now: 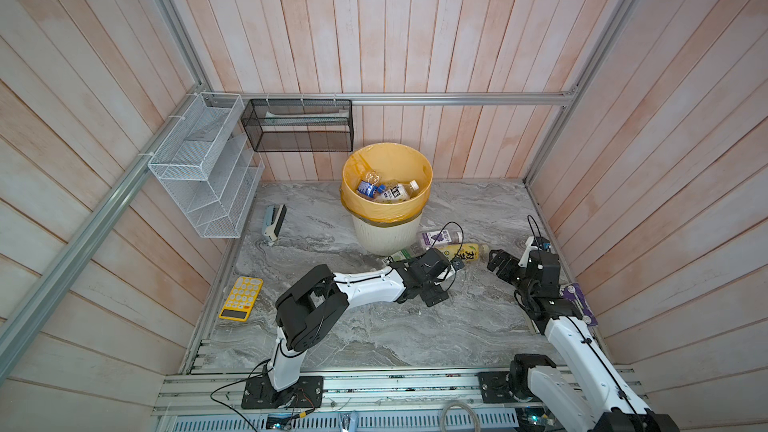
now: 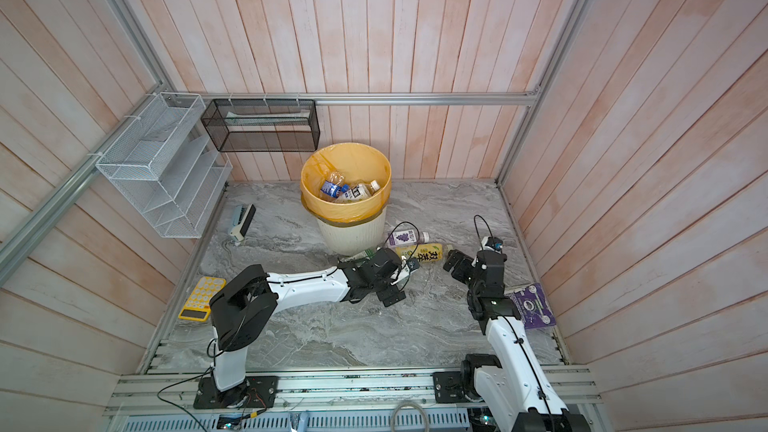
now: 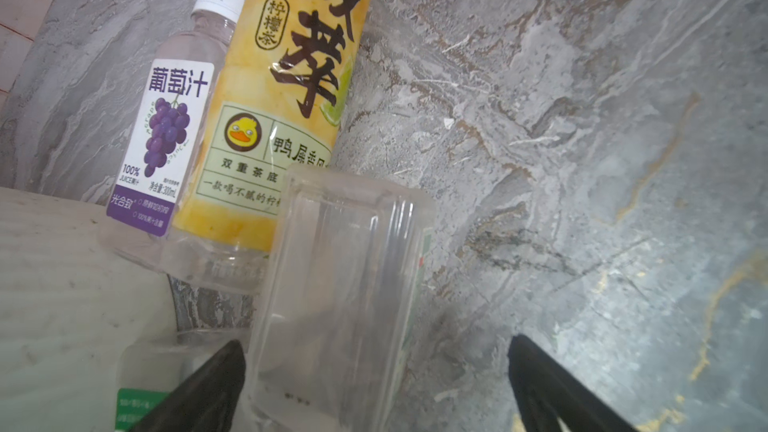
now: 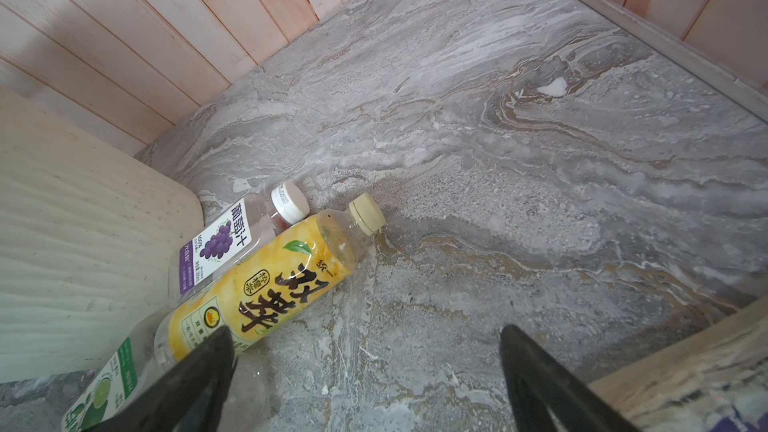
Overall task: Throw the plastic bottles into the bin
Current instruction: 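Reach the left gripper to the clear bottle beside the yellow tea bottle and grasp, then lift the clear container over the bin and open the left gripper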
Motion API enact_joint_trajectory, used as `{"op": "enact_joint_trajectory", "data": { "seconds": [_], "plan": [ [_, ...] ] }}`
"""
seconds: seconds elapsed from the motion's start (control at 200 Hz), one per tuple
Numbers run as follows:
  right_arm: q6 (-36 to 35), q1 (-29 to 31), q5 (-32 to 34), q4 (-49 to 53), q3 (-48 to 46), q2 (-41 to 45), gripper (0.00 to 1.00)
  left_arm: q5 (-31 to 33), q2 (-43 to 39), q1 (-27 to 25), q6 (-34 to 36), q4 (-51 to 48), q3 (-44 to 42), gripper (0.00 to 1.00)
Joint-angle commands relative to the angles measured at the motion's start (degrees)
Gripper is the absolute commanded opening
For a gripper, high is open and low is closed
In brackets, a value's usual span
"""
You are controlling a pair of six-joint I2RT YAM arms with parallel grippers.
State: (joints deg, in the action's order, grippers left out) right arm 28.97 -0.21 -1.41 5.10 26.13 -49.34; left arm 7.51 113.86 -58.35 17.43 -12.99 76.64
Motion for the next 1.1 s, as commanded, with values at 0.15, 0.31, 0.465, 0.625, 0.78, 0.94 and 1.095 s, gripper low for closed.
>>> {"op": "enact_joint_trajectory", "data": {
  "seconds": [0.15, 0.31, 0.465, 0.625, 0.78, 0.94, 1.095],
  "plan": [
    [0.02, -0.38, -0.85, -0.94, 0.62, -0.55, 0.99, -4.16, 3.07, 0.16, 2.00, -1.45, 1.67, 0.93],
    [0.21, -0.36, -0.88, -0.97, 0.52, -0.81, 0.99, -7.33, 2.86, 0.01, 1.08, -2.48, 1.39, 0.81],
    [0.43, -0.34, -0.96, -1.06, 0.24, -0.71, 0.99, -9.47, 2.75, 0.04, 0.35, -2.79, 0.52, 0.76],
    [0.38, -0.40, -0.92, -0.89, 0.20, -0.28, 0.99, -10.78, 1.93, -0.02, -1.00, -2.73, -0.28, 0.59],
    [0.64, -0.33, -0.54, -0.50, -0.26, 0.47, 0.99, -12.86, -4.43, -0.18, -5.02, 3.16, -5.20, 0.46],
    [0.65, -0.34, -0.33, 0.16, -0.69, 2.09, 0.99, -14.18, -14.91, -0.12, -10.75, 11.04, -12.18, 0.42],
    [0.56, -0.39, -0.35, 0.78, -0.64, 3.10, 0.99, -8.67, -30.20, -0.32, -16.74, 19.09, -21.19, 0.41]
  ]
}}
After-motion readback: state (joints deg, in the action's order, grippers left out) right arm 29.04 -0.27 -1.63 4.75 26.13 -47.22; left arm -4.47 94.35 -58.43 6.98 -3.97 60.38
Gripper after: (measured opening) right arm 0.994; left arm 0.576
